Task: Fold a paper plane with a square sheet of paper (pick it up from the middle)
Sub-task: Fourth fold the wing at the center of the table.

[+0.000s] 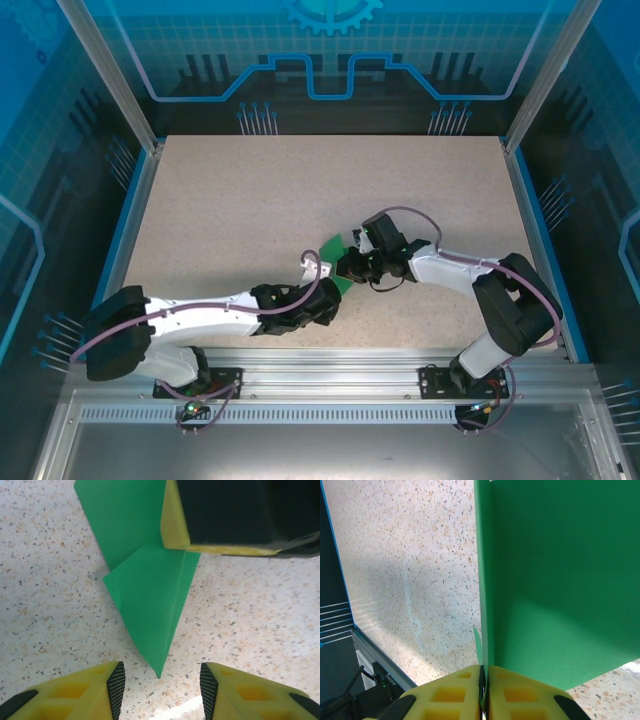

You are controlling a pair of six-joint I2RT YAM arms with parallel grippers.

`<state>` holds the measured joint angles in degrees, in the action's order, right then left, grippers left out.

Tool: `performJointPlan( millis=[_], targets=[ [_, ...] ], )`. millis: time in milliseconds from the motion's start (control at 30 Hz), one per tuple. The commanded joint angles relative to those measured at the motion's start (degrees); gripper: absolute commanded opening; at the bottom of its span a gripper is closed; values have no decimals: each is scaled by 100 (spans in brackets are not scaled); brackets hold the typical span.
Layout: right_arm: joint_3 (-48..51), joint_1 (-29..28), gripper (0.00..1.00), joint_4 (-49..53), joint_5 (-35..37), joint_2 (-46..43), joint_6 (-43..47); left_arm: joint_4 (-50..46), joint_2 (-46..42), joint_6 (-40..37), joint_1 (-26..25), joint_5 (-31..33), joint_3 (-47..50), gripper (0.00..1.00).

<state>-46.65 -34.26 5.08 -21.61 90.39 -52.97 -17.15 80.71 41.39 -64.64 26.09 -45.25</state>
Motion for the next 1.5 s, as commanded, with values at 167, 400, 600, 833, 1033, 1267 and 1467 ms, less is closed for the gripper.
performJointPlan(
  millis=[167, 400, 600, 833, 1033, 1267, 1467],
  targets=[
    [-174, -72, 12, 37, -59, 198, -20, -259, 1043, 133, -86, 260, -640, 47],
    [-154, -64, 12, 46, -81, 190, 16, -346, 1336, 337, -99, 535, -752, 47],
    [-185, -43, 13, 37, -141, 181, 12, -355, 1578, 429, -103, 535, -809, 45],
    [-193, -28, 13, 87, -151, 154, 48, -377, 1703, 532, -110, 633, -836, 40],
    [-186, -28, 14, 143, -124, 146, 68, -389, 1705, 511, -105, 682, -836, 31],
    [-204, -28, 16, 238, -98, 135, 122, -421, 1730, 555, -110, 729, -827, 25],
    [-195, -24, 16, 256, -71, 130, 136, -437, 1733, 568, -105, 773, -836, 21]
  ],
)
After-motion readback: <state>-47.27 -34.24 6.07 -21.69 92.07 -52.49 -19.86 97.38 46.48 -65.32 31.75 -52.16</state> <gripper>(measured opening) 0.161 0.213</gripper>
